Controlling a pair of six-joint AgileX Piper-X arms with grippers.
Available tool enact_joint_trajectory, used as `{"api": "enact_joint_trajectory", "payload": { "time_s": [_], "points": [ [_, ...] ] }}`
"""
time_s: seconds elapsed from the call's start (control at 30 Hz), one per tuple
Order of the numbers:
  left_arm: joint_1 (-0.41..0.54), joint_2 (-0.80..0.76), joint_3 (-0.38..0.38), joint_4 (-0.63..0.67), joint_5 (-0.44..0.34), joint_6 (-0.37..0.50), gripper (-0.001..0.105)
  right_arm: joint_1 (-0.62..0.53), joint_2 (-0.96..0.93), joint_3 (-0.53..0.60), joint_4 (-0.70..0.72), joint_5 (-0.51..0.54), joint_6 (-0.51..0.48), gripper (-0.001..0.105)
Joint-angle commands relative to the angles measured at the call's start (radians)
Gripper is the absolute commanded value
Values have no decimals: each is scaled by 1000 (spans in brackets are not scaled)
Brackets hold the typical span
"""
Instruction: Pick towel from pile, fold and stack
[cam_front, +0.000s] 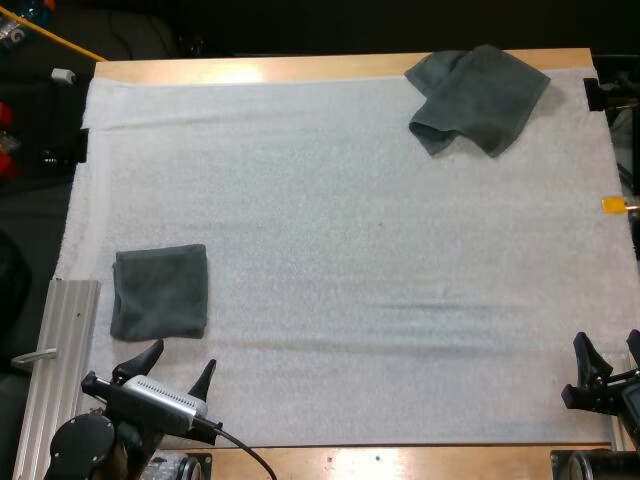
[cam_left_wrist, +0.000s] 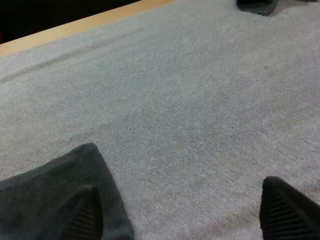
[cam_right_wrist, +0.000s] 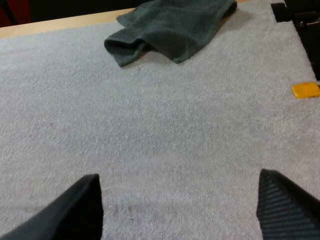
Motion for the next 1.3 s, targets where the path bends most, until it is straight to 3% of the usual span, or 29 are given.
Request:
{"api": "enact_joint_trajectory", "payload": {
  "time_s": [0.0,0.57,0.8,1.07,1.27],
  "points": [
    [-3,-137,-3,-15,5,-7,62,2,-39,-4,-8,-2,-1,63],
    [-3,-102,-19,-9,7,-31,63,2,-33,-21,-12,-2,19,63],
    [-3,16,-119,-32,138,-55,71,2,32,-101,-7,-14,19,63],
    [-19,142,-244,-92,193,-106,71,2,156,-219,-7,-147,14,63],
    [-113,211,-314,-97,193,-106,71,2,250,-313,-7,-294,11,63]
  ]
}}
